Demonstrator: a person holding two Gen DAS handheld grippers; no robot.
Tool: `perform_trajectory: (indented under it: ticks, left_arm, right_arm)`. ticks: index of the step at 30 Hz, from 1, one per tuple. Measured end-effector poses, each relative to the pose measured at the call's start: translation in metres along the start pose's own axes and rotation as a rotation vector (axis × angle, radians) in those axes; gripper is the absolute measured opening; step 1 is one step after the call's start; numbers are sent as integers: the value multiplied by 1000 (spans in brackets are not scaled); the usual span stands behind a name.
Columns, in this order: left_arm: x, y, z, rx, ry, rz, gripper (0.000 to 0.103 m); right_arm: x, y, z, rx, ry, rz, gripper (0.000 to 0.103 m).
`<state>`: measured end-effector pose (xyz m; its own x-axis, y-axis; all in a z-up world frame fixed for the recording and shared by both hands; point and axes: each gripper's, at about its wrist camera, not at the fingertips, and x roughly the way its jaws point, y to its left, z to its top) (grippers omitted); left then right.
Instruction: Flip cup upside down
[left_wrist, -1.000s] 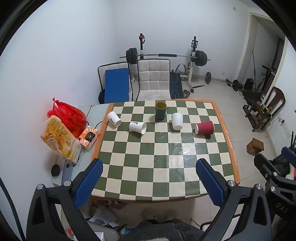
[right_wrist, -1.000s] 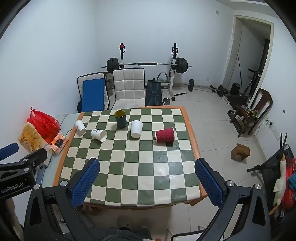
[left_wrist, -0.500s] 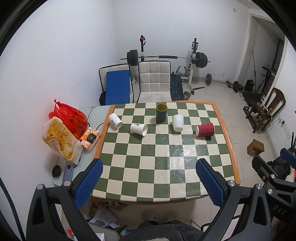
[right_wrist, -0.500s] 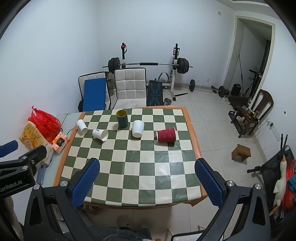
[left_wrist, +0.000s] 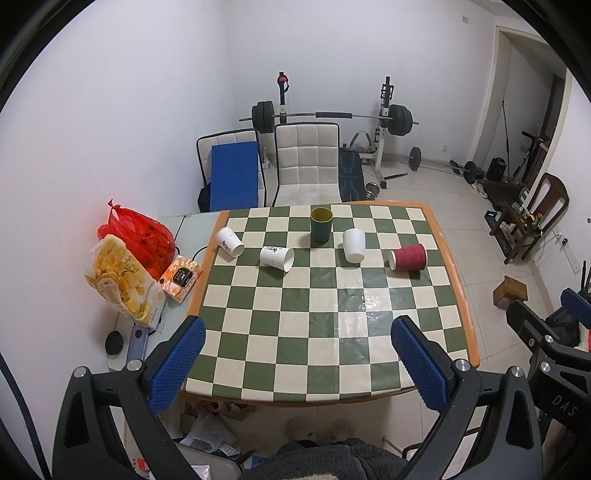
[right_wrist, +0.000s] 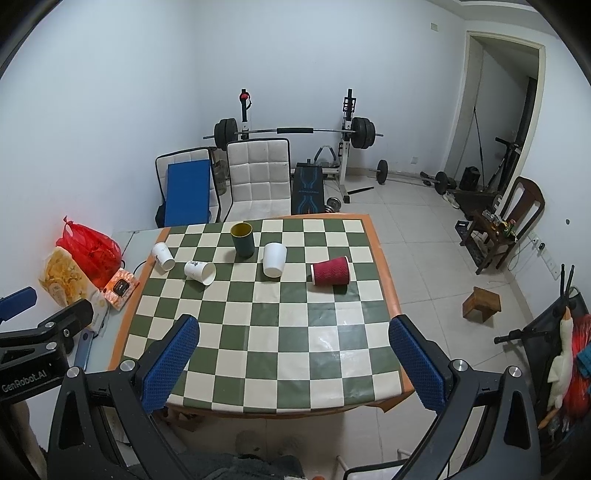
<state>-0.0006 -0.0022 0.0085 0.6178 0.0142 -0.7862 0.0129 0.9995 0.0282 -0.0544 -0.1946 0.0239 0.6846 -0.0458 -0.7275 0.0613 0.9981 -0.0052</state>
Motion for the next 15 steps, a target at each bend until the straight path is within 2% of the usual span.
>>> perform_trajectory:
  ticks: [3,15]
  left_arm:
    - [-15,6,10,-2,-10,-2,103]
    - [-16,5,11,2,-17,-1,103]
  right_arm:
    - [-9,-2,12,14,-1,4,103]
    - [-8,-5,16,27,-3,5,103]
